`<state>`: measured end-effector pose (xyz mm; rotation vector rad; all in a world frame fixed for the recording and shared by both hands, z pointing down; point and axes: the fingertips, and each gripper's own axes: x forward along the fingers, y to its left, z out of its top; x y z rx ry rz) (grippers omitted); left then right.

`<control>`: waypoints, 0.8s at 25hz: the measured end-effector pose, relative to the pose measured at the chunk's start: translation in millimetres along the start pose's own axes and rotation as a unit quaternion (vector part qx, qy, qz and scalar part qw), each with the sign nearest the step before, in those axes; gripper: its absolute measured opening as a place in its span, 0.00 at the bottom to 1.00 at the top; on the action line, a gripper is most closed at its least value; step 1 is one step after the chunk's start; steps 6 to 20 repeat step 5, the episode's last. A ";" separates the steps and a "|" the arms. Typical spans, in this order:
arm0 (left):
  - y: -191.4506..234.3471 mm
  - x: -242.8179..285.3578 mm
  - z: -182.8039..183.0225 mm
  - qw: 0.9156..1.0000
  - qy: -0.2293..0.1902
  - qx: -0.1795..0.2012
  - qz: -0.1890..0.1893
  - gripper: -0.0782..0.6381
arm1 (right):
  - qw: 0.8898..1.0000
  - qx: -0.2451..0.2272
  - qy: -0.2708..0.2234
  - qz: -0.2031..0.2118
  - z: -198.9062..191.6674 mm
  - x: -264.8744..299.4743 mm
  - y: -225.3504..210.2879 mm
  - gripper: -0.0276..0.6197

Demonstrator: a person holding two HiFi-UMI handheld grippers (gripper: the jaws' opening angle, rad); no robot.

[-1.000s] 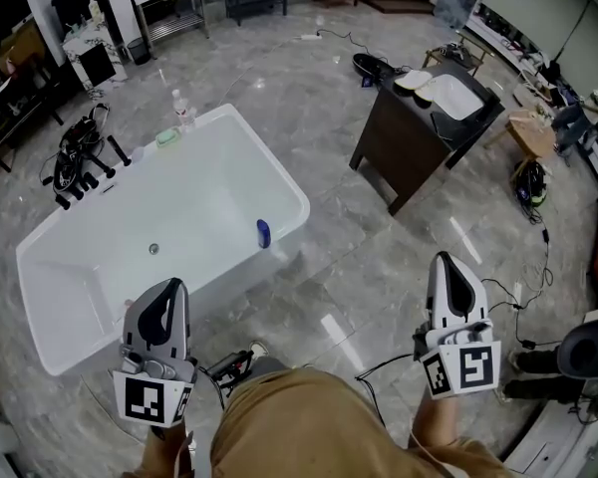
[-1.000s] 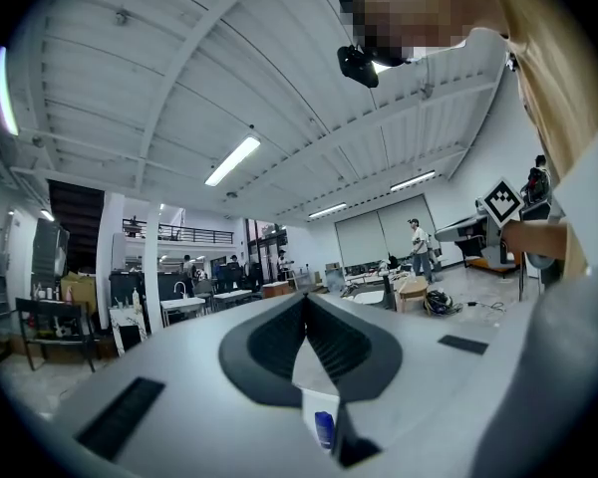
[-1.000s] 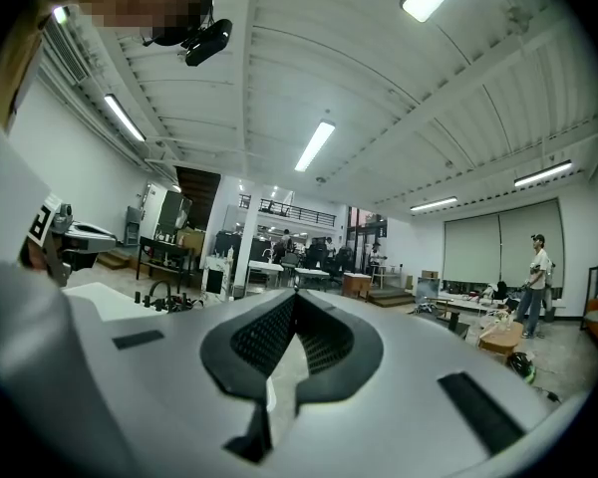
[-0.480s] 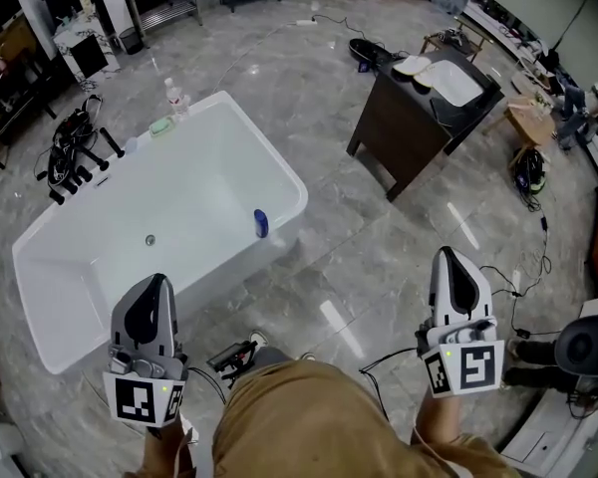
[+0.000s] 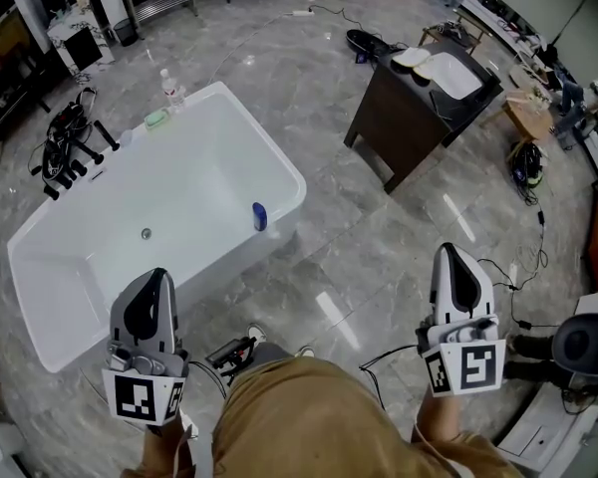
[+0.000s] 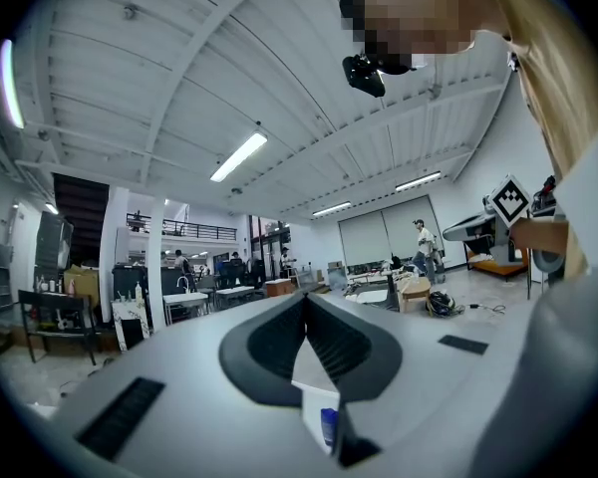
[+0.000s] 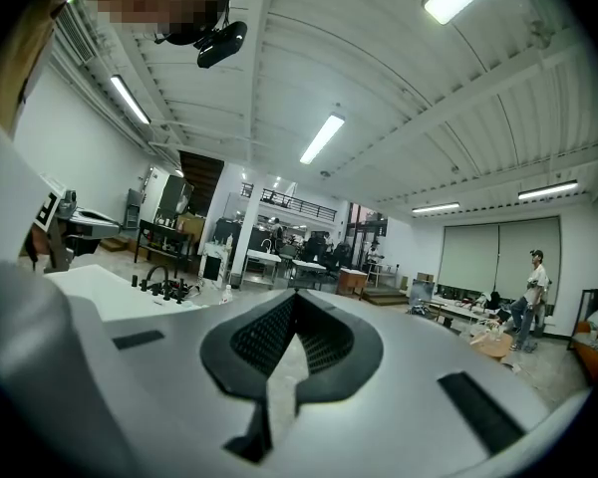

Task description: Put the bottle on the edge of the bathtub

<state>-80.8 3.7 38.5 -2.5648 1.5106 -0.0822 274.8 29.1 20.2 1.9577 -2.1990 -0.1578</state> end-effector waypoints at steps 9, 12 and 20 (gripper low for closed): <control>6.5 0.0 -9.4 1.000 0.010 -0.003 0.002 0.12 | 1.000 -0.002 0.002 -0.003 0.3 2.0 2.5 0.05; 6.5 0.0 -9.4 1.000 0.010 -0.003 0.002 0.12 | 1.000 -0.002 0.002 -0.003 0.3 2.0 2.5 0.05; 6.5 0.0 -9.4 1.000 0.010 -0.003 0.002 0.12 | 1.000 -0.002 0.002 -0.003 0.3 2.0 2.5 0.05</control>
